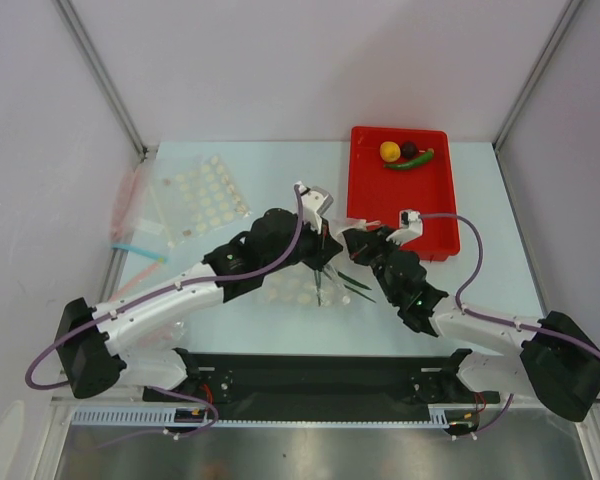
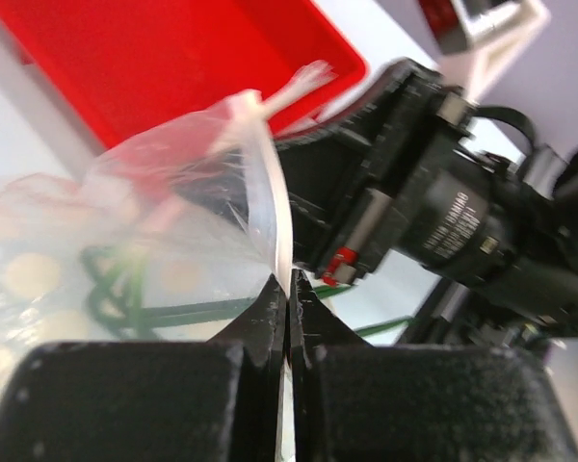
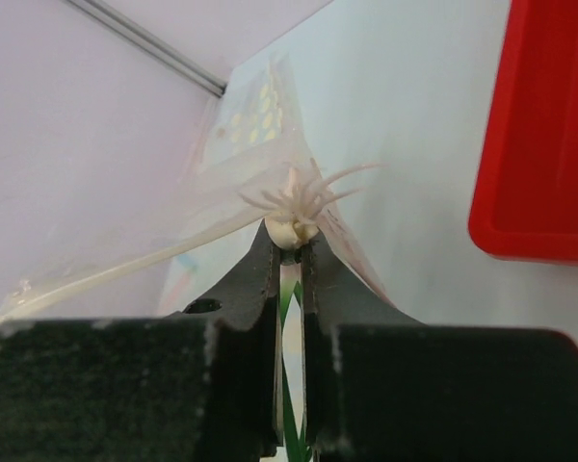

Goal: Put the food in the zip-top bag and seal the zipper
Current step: Place the fake vegetable in the zipper food storage bag.

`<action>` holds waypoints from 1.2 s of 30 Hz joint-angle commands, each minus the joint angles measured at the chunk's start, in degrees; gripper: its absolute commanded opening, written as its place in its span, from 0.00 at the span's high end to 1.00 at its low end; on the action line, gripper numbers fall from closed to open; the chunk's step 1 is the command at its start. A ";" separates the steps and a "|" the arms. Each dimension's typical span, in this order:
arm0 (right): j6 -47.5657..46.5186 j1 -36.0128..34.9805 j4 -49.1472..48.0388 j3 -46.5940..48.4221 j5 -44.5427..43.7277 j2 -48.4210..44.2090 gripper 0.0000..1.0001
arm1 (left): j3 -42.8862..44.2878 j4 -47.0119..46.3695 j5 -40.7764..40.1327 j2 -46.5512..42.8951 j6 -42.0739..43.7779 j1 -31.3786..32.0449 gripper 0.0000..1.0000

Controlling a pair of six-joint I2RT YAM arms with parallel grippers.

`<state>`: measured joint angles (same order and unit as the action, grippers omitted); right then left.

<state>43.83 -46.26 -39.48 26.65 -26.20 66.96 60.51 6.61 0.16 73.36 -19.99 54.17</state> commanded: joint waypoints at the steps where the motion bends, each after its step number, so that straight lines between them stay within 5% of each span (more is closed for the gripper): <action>1: 3.28 0.73 -6.47 -0.29 2.46 -0.43 1.00 | -0.13 -5.12 9.04 -0.77 -0.31 -0.21 1.00; 11: 14.77 7.75 -10.69 -3.54 13.96 -2.01 1.00 | -1.28 -5.56 14.51 3.54 1.09 0.50 1.00; 31: 8.21 2.49 -10.70 -1.43 6.42 3.62 1.00 | -1.36 -9.78 20.93 0.46 -1.98 0.85 1.00; 36: 4.51 1.88 -7.89 -0.38 4.49 1.86 0.83 | -1.45 -6.97 15.23 -0.41 -1.20 0.67 1.00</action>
<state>52.12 -43.92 -46.46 23.59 -18.37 70.59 58.98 0.38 17.87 74.04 -20.99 54.78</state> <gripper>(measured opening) 0.149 0.010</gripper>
